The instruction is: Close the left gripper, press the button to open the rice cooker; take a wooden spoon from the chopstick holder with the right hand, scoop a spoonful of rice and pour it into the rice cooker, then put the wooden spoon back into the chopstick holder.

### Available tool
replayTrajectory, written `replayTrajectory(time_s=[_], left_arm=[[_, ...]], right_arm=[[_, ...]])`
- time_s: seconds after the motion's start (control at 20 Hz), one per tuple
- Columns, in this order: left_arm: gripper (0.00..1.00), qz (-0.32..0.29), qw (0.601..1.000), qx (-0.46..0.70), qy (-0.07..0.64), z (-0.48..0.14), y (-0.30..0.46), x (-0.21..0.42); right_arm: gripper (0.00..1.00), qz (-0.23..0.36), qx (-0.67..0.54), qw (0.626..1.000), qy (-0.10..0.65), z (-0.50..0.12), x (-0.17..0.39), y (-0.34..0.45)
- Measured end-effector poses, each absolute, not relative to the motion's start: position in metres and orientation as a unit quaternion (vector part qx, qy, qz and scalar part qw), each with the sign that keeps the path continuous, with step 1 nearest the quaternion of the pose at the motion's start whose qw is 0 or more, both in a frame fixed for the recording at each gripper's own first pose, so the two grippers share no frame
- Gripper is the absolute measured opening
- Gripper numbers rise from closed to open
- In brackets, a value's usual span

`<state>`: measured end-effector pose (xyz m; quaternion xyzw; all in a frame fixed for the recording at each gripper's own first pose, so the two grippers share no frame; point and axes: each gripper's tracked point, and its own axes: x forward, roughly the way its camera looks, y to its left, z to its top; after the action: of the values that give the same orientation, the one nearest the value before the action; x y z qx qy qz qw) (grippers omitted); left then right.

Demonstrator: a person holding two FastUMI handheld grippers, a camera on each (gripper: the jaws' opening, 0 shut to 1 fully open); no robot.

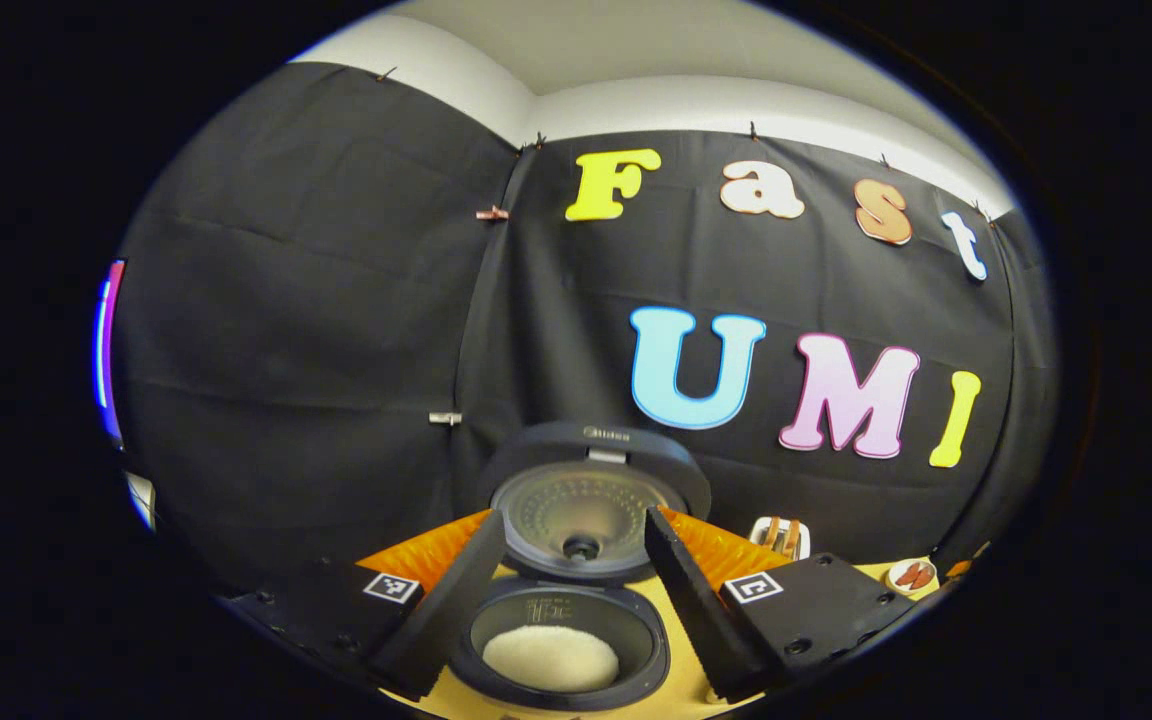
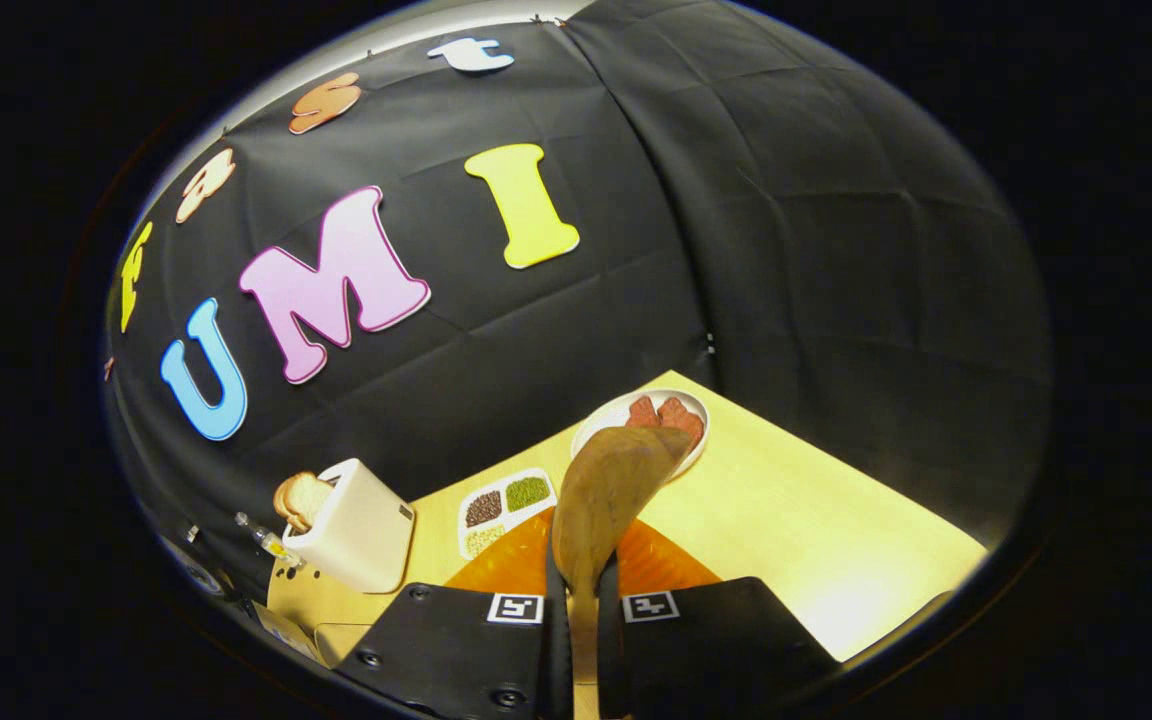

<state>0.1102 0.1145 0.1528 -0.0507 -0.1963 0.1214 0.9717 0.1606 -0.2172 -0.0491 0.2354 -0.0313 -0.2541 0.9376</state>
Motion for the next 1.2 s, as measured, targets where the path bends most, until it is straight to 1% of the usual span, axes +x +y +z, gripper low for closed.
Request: replayTrajectory(time_s=[0.2, 0.25, 0.3, 0.4, 0.45, 0.55, 0.7, 0.75, 0.8, 0.85, 1.1, 1.2], left_arm=[[0.95, 0.120, 0.963, 0.024, -0.242, 0.197, 0.107, 0.114], [0.95, 0.109, 0.962, 0.039, -0.248, 0.201, 0.097, 0.116], [0.92, 0.097, 0.961, 0.048, -0.253, 0.205, 0.088, 0.119], [0.92, 0.084, 0.959, 0.056, -0.265, 0.214, 0.081, 0.125], [0.94, 0.085, 0.957, 0.061, -0.269, 0.218, 0.083, 0.129], [0.99, 0.087, 0.955, 0.076, -0.272, 0.227, 0.088, 0.143], [0.99, 0.078, 0.954, 0.083, -0.276, 0.235, 0.096, 0.167], [0.99, 0.071, 0.955, 0.081, -0.276, 0.235, 0.099, 0.177], [0.99, 0.067, 0.956, 0.079, -0.276, 0.237, 0.101, 0.184], [0.96, 0.062, 0.956, 0.078, -0.276, 0.238, 0.105, 0.193], [0.96, 0.049, 0.955, 0.070, -0.284, 0.249, 0.120, 0.224], [0.98, 0.044, 0.958, 0.074, -0.275, 0.247, 0.124, 0.239]], right_arm=[[0.14, -0.266, 0.225, 0.937, -0.009, -0.073, 0.173, -0.225], [0.14, -0.269, 0.223, 0.937, -0.006, -0.078, 0.176, -0.226], [0.14, -0.271, 0.223, 0.937, 0.000, -0.083, 0.177, -0.226], [0.16, -0.268, 0.227, 0.936, 0.016, -0.096, 0.180, -0.220], [0.17, -0.268, 0.228, 0.936, 0.016, -0.097, 0.181, -0.217], [0.24, -0.267, 0.226, 0.937, 0.010, -0.090, 0.171, -0.213], [1.00, -0.274, 0.207, 0.939, 0.002, -0.079, 0.148, -0.207], [0.98, -0.275, 0.197, 0.941, -0.005, -0.071, 0.136, -0.203], [0.99, -0.276, 0.184, 0.943, -0.010, -0.066, 0.125, -0.199], [0.99, -0.280, 0.171, 0.944, -0.016, -0.060, 0.110, -0.196], [0.99, -0.287, 0.133, 0.948, -0.033, -0.042, 0.047, -0.174], [0.98, -0.290, 0.125, 0.948, -0.033, -0.043, 0.028, -0.164]])
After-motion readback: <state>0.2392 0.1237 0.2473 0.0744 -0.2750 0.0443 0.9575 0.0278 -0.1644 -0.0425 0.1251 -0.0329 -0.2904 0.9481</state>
